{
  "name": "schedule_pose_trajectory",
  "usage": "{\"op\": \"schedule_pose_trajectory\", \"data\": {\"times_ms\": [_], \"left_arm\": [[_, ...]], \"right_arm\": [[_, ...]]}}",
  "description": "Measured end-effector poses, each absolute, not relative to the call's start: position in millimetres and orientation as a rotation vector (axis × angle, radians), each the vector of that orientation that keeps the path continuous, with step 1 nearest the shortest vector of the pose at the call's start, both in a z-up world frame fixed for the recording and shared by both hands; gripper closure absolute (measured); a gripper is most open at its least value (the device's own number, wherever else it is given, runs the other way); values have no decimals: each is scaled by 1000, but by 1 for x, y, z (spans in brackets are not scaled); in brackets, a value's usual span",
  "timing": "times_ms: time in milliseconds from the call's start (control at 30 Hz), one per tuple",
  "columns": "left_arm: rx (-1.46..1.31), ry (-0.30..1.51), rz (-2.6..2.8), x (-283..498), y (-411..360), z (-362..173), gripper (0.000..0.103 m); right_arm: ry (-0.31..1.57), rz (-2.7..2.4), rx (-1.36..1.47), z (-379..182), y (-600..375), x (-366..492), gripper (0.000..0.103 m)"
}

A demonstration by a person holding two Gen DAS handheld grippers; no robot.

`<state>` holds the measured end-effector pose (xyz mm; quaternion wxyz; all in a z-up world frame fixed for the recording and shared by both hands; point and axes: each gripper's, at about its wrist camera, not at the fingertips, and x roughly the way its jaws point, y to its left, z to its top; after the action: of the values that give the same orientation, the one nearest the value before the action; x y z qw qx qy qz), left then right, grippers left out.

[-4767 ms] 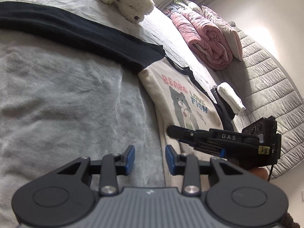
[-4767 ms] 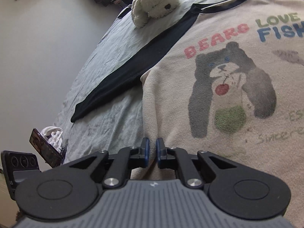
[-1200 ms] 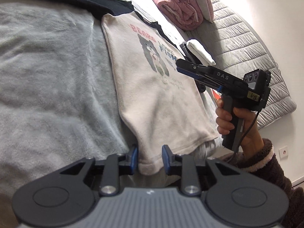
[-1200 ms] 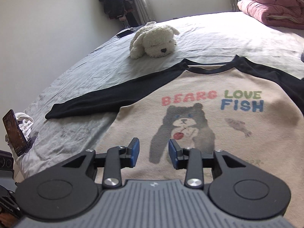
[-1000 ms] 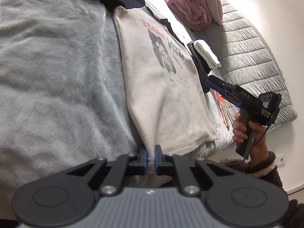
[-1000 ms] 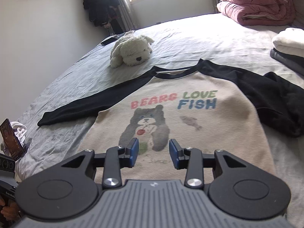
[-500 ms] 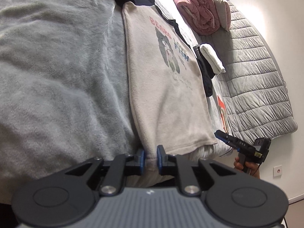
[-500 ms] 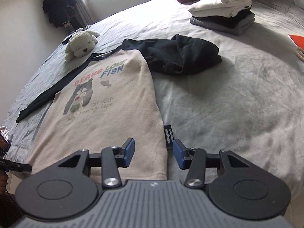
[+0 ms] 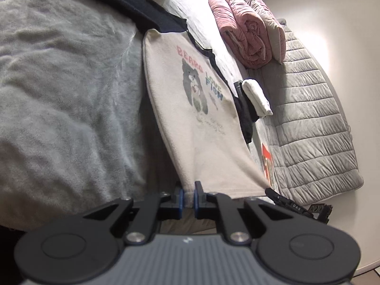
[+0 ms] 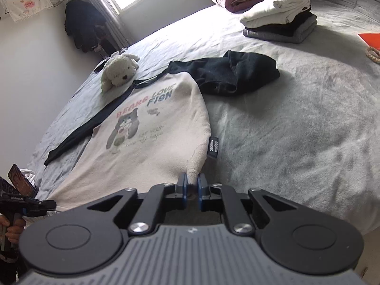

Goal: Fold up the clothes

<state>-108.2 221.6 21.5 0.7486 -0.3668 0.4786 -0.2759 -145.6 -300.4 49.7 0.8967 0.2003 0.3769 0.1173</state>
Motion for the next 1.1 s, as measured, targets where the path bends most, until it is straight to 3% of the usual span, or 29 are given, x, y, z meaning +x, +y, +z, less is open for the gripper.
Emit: {"op": "schedule_pose_trajectory", "data": {"times_ms": [300,600,667,767,867,1100], "left_arm": [[-710,1138,-513,-112,214,-12,95],[-693,1082,-540,-119,216,-14,90],[-690,1092,-567,-119,216,-9,71],[-658,1086,-583,-118,212,2,49],[-595,1089,-565,-116,203,16,41],[-462,1111,-515,-107,187,40,38]], "right_arm": [[874,215,327,33,-291,-143,93],[942,201,353,2,-297,-135,91],[941,221,372,5,-300,-134,86],[919,236,378,14,-306,-129,64],[893,223,375,21,-313,-118,61],[842,166,382,33,-327,-72,60]]}}
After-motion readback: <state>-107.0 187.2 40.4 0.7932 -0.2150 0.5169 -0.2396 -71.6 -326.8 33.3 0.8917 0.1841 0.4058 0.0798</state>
